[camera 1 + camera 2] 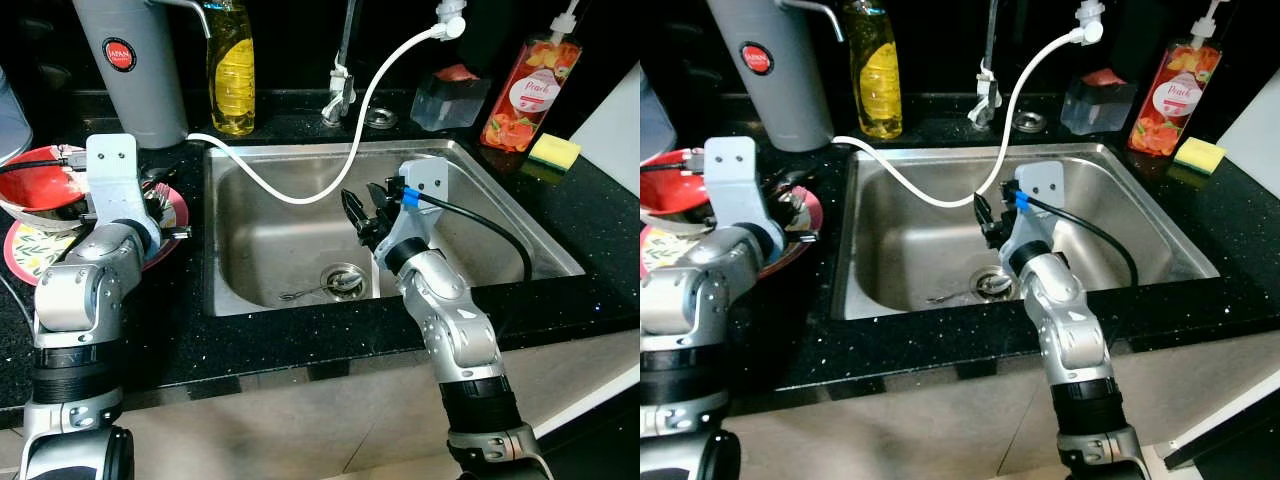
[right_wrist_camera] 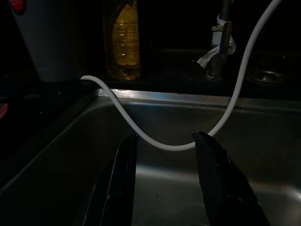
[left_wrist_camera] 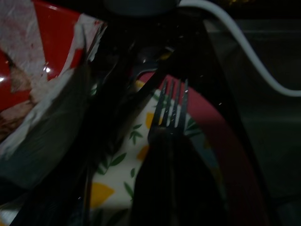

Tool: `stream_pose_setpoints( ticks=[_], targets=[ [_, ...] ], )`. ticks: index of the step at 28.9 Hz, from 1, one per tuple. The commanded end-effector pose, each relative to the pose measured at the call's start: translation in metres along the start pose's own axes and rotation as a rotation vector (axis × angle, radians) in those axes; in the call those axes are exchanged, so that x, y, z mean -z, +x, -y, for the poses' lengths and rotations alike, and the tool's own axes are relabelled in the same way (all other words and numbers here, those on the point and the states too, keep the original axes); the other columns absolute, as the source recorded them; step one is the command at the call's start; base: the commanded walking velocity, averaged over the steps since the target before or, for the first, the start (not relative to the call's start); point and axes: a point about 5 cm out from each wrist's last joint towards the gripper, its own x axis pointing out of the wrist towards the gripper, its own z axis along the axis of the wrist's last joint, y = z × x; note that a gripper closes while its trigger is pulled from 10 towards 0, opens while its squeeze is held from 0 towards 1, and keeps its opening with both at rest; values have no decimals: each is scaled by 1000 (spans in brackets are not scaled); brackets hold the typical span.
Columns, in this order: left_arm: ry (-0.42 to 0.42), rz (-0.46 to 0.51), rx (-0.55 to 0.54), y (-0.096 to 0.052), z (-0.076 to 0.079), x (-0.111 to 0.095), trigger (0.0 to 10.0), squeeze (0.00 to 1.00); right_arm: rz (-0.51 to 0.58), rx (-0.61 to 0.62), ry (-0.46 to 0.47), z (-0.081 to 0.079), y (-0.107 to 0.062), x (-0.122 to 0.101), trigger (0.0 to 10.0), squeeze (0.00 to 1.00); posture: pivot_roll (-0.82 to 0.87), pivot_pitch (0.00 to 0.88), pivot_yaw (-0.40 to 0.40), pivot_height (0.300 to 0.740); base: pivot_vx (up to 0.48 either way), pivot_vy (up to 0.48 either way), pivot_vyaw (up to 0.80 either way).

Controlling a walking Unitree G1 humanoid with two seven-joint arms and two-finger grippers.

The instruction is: Kitchen organization

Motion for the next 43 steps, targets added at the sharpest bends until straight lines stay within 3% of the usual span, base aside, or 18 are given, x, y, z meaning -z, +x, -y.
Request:
stream_pose_setpoints(
  ticks=[1, 8, 9, 10, 11, 20, 21, 22, 23, 24, 29, 35, 36, 37, 38, 43],
  targets=[
    [15, -15, -27, -1, -4, 1, 10000, 1000, 1, 16, 1, 4, -2, 1, 10000, 0, 67, 0, -47, 740, 0, 0, 0],
    [32, -35, -37, -5, -7, 1, 10000, 1000, -3, 16, 4, 3, -3, 2, 10000, 0, 73, 0, -47, 740, 0, 0, 0],
    [27, -45, -31, -5, -7, 1, 10000, 208, -3, 16, 5, 3, -3, 2, 10000, 0, 74, 0, -46, 740, 0, 0, 0],
    [27, -45, -31, -5, -7, 1, 10000, 208, -3, 16, 5, 3, -3, 2, 10000, 0, 74, 0, -46, 740, 0, 0, 0],
    [-2, -77, -9, -6, -5, 4, 10000, 0, -2, 16, 6, 3, -3, 2, 10000, 0, 76, 0, -44, 740, 0, 0, 0],
    [28, -157, -1, -8, -5, 18, 9569, 0, -3, 21, 8, 3, -3, 3, 10000, 0, 76, 0, -39, 740, 0, 0, 0],
    [21, -159, -4, -8, -6, 18, 4588, 0, -3, 21, 8, 3, -3, 3, 10000, 0, 76, 0, -39, 740, 0, 0, 0],
    [17, -159, -5, -7, -6, 18, 4314, 0, -3, 21, 8, 3, -3, 3, 10000, 0, 76, 0, -39, 740, 0, 0, 0],
    [14, -160, -6, -7, -7, 18, 1216, 0, -3, 22, 9, 3, -3, 3, 10000, 0, 76, 0, -38, 740, 0, 0, 0],
    [12, -160, -6, -7, -7, 18, 0, 0, -2, 23, 9, 3, -3, 3, 10000, 0, 76, 0, -38, 740, 0, 0, 0],
    [27, -150, -14, -8, -8, 16, 0, 0, -2, 23, 8, 3, -3, 3, 10000, 0, 75, 0, -39, 740, 0, 0, 0],
    [38, -72, -13, -8, -6, 6, 0, 0, -1, 22, 8, 4, -3, 3, 10000, 0, 74, 0, -41, 740, 0, 0, 0],
    [36, -30, -2, -9, -4, -1, 3333, 0, -1, 22, 7, 4, -3, 3, 10000, 0, 74, 0, -41, 740, 0, 0, 0],
    [34, -1, 6, -9, -3, -5, 3333, 0, -1, 22, 7, 4, -3, 3, 10000, 0, 74, 0, -41, 740, 0, 0, 0],
    [33, 27, 39, -11, 1, -10, 10000, 0, 0, 23, 7, 4, -3, 3, 10000, 0, 74, 0, -41, 740, 0, 0, 0],
    [54, 86, 93, -14, 8, -19, 10000, 0, 2, 24, 7, 4, -3, 2, 10000, 0, 73, 0, -41, 740, 0, 0, 0]
  ],
)
